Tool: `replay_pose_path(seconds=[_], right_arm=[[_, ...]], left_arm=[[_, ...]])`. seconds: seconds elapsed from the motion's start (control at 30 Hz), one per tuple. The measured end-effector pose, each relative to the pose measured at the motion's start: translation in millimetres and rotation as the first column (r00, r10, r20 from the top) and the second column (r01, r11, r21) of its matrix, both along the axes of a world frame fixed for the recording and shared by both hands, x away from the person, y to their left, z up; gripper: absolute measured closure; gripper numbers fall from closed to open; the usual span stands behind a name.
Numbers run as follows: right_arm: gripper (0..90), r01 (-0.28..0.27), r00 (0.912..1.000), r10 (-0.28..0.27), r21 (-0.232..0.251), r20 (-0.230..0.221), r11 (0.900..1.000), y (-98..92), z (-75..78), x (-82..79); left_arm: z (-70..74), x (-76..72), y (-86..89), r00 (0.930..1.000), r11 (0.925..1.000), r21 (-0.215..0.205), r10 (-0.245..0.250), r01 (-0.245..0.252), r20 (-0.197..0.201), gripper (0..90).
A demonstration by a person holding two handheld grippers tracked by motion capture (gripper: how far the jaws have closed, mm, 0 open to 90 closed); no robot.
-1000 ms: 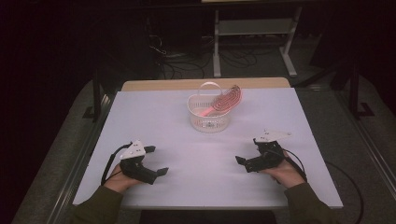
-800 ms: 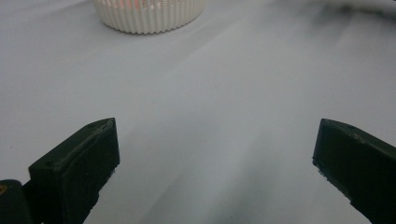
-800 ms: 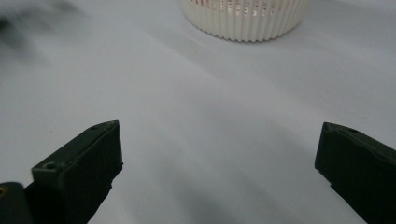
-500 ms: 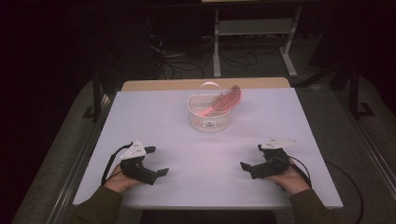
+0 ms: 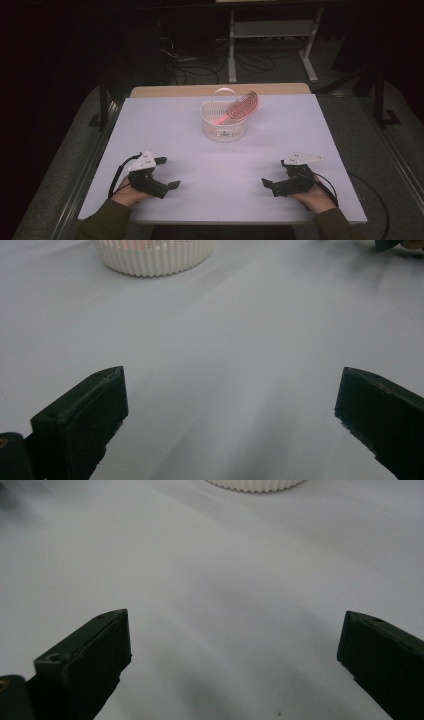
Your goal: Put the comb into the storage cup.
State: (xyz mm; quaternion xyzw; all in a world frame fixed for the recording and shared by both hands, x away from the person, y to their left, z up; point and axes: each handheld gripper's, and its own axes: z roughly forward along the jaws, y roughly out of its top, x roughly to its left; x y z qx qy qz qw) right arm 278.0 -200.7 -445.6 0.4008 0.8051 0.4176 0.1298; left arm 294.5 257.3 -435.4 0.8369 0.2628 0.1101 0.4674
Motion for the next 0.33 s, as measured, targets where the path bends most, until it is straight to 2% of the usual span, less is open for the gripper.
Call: replay_pose_path(seconds=[0.33], right_arm=[[0.4, -0.012, 0.9999, 0.012, -0.028, -0.012, 1.000, 1.2, -3.1, 0.8]], left_arm=[[-0.4, 0.3, -0.1, 1.0000, 1.0000, 0.005, -0.004, 0.004, 0.000, 0.5]])
